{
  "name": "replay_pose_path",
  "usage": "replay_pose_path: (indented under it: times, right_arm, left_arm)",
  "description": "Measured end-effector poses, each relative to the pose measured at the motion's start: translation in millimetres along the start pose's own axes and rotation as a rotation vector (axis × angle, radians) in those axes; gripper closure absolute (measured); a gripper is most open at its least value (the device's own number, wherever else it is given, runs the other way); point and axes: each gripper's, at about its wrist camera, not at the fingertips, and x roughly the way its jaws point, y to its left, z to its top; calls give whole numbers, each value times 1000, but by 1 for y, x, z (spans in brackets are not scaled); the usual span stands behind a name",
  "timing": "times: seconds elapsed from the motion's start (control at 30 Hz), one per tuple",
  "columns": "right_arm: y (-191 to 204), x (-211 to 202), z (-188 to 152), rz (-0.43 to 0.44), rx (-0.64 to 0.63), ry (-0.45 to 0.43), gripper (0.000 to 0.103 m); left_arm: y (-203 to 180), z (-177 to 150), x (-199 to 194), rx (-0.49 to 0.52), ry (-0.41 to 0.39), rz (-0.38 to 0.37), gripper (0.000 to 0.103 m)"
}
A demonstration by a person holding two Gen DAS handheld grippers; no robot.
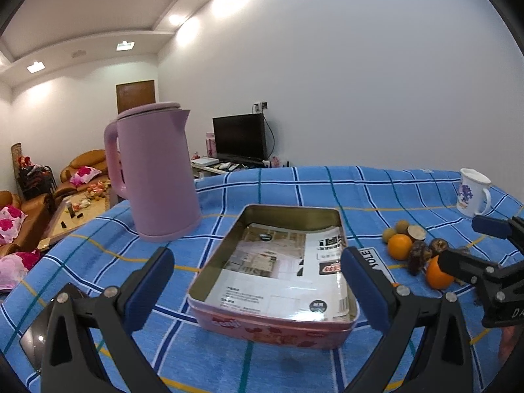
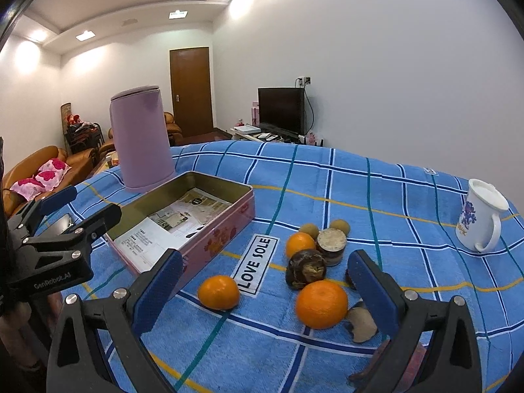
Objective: Organize fruits
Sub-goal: 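Move both tools toward the fruit pile beside the tin box, then close the right tool around an orange and lift it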
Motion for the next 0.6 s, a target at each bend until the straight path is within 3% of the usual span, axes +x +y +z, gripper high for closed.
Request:
replay_pose_path:
  times: [0.17, 0.47, 0.5, 0.57, 0.6]
  right_arm:
    - [9, 7, -1, 17, -28, 26, 15]
    - [21, 29, 0, 44, -57, 96, 16]
    - [22, 33, -1, 44, -61, 117, 19]
    - [24, 43, -3, 60, -62, 157, 40]
    - [25, 48, -4, 61, -66, 179, 41]
  left_arm:
    - [6, -1, 2, -8, 9, 9, 0]
    - [8, -3, 8, -10, 23, 11, 0]
    - [9, -4, 9, -12, 26, 11, 0]
    - [10, -5, 10, -15, 32, 12, 0]
    - [10, -6, 10, -16, 33, 12, 0]
